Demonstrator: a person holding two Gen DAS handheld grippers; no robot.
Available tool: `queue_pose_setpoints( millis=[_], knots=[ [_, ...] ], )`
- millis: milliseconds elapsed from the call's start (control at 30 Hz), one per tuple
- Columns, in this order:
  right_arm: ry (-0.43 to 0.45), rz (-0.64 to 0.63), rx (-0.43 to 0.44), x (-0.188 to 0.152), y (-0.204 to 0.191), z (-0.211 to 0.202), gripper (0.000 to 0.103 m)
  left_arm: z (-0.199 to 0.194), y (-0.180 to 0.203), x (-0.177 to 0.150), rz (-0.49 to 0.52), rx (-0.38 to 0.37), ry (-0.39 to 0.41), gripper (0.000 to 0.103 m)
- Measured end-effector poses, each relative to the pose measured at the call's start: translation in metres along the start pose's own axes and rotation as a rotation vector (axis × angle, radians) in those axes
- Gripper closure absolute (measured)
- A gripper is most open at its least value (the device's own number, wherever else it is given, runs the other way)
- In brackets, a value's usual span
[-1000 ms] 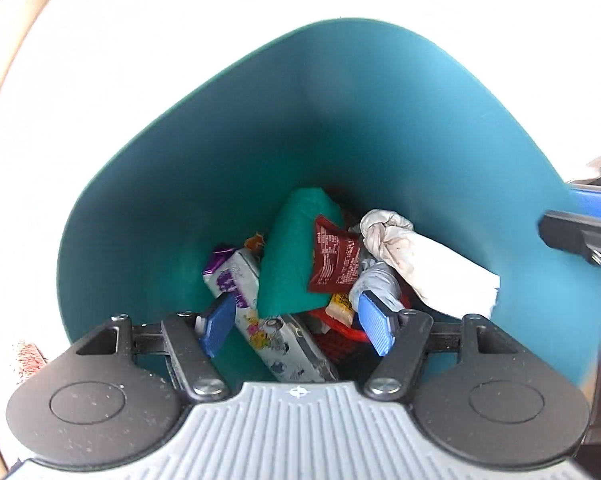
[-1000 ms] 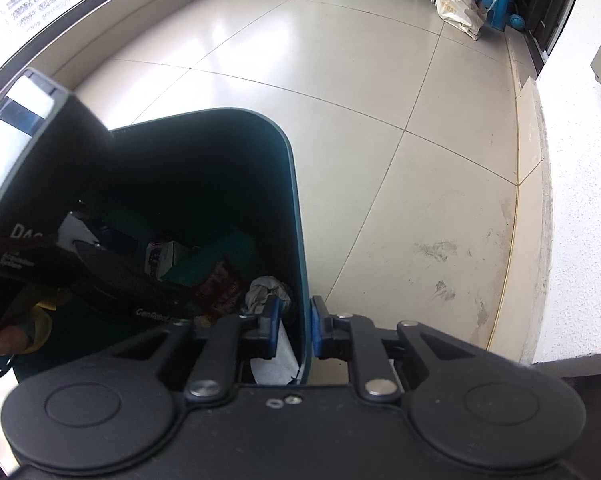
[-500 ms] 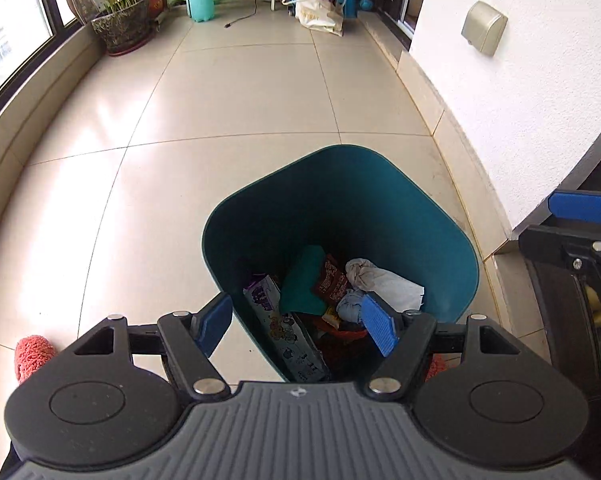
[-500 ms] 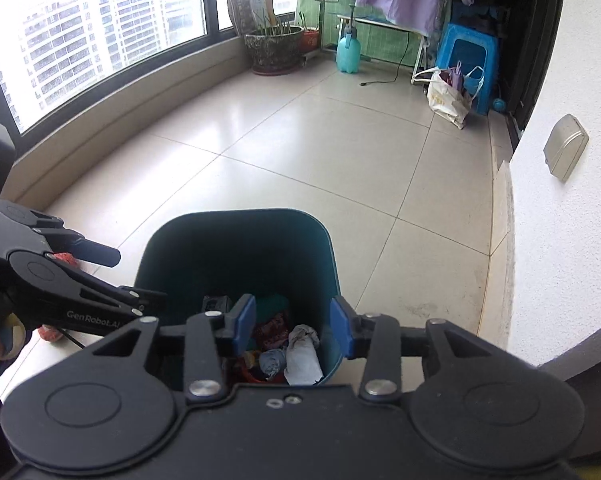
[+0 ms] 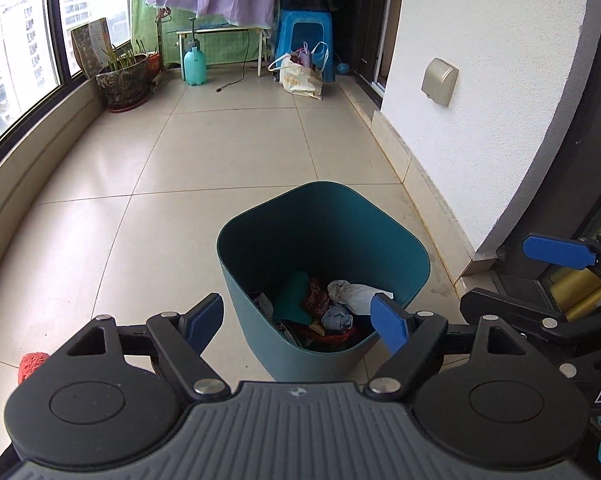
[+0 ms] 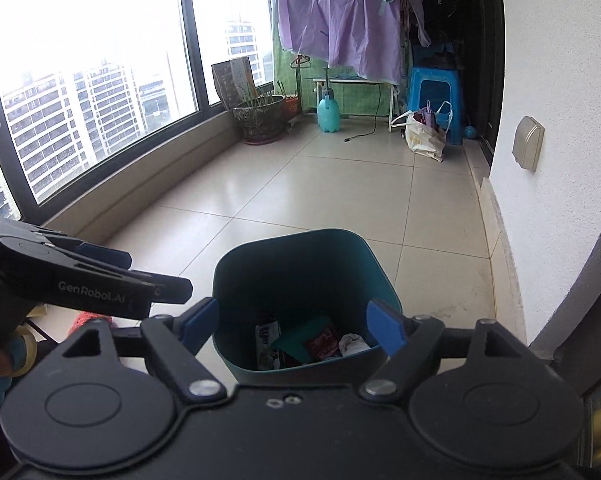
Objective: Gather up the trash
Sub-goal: 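Lower the wastebasket to the floor with the right gripper and withdraw both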
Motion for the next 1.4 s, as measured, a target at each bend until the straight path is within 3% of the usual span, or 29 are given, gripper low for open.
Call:
queue_pose_setpoints(
  millis=[67, 167, 300, 1167, 1400],
  knots=[
    [0.051, -0.006, -0.009, 0.003, -0.003, -0.004, 0.000, -0.003, 0.001, -0.004, 0.001, -0.006, 0.010, 0.021],
    [0.114, -0.019, -0.016, 0.004, -0.004, -0.010, 0.000, -0.006, -0.001, -0.010, -0.002, -0.002, 0.022, 0.019],
    [0.135, 0.011, -0.037, -0.004, -0.003, -0.013, 0.000, -0.014, -0.008, -0.015, -0.053, -0.014, 0.071, 0.019],
    [0.093, 0.124, -0.107, -0.034, 0.001, 0.004, 0.000, -0.018, -0.012, -0.028, -0.054, 0.011, 0.163, 0.019],
    [0.076, 0.086, -0.115, -0.039, -0.005, 0.006, 0.000, -0.021, -0.014, -0.031, -0.056, 0.016, 0.166, 0.019]
  ],
)
Point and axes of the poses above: each gripper's, at about its wrist camera, not at the fingertips, and z roughly the way its jaws point, y to its right, x to its top, the point moved 10 cm from there along z, roughly the way its jaws point
